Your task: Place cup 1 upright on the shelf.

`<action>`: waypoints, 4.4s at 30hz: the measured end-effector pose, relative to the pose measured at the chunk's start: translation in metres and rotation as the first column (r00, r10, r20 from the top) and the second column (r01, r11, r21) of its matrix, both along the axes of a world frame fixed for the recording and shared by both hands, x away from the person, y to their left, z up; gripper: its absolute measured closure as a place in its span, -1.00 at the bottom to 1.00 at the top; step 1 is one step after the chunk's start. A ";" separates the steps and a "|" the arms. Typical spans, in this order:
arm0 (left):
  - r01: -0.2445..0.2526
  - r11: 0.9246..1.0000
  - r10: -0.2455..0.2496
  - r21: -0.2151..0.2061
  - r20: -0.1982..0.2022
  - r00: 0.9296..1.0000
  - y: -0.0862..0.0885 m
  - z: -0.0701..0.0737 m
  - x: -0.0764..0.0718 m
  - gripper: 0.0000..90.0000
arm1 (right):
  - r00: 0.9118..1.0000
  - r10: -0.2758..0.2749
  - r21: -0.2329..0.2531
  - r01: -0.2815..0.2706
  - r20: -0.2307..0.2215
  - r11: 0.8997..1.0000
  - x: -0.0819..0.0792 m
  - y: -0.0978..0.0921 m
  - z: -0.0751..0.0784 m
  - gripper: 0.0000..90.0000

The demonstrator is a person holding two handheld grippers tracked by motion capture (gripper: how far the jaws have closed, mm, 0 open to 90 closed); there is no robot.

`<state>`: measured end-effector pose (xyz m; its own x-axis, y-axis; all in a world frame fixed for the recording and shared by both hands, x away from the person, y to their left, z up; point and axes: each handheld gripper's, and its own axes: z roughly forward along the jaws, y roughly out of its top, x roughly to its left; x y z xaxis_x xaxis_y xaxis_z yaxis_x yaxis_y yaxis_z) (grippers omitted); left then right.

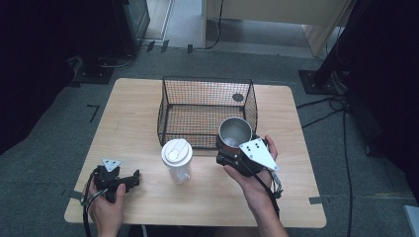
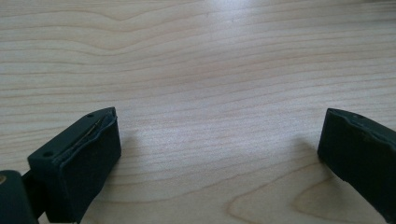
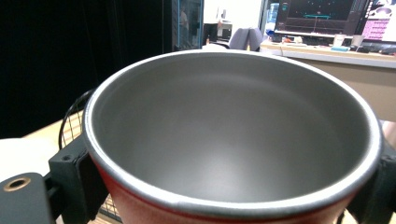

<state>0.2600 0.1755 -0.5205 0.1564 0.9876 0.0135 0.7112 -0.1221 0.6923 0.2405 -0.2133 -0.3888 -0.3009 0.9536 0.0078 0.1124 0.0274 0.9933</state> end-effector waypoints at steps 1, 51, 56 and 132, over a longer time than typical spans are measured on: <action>0.000 1.000 0.000 -0.001 0.000 1.000 0.000 0.000 0.000 -1.00 | 1.000 0.000 0.008 0.000 0.008 1.000 0.002 -0.001 0.000 -0.83; 0.003 1.000 -0.003 -0.001 0.000 1.000 0.000 0.000 0.001 -1.00 | 0.987 -0.111 0.070 0.103 0.119 0.992 0.124 0.007 0.010 -0.84; 0.001 1.000 -0.001 -0.002 0.000 1.000 0.000 0.000 0.000 -1.00 | 0.988 -0.117 0.070 0.110 0.102 0.991 0.138 0.009 0.008 -0.84; 0.001 1.000 -0.001 -0.002 0.000 1.000 0.000 0.000 0.000 -1.00 | 0.958 -0.167 -0.002 0.171 -0.233 0.985 0.214 0.026 -0.057 -1.00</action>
<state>0.2604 0.1754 -0.5206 0.1572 0.9875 0.0115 0.7114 -0.1213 0.6922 0.4550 -0.1875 -0.4461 -0.1236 0.9894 0.0758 0.3411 -0.0294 0.9396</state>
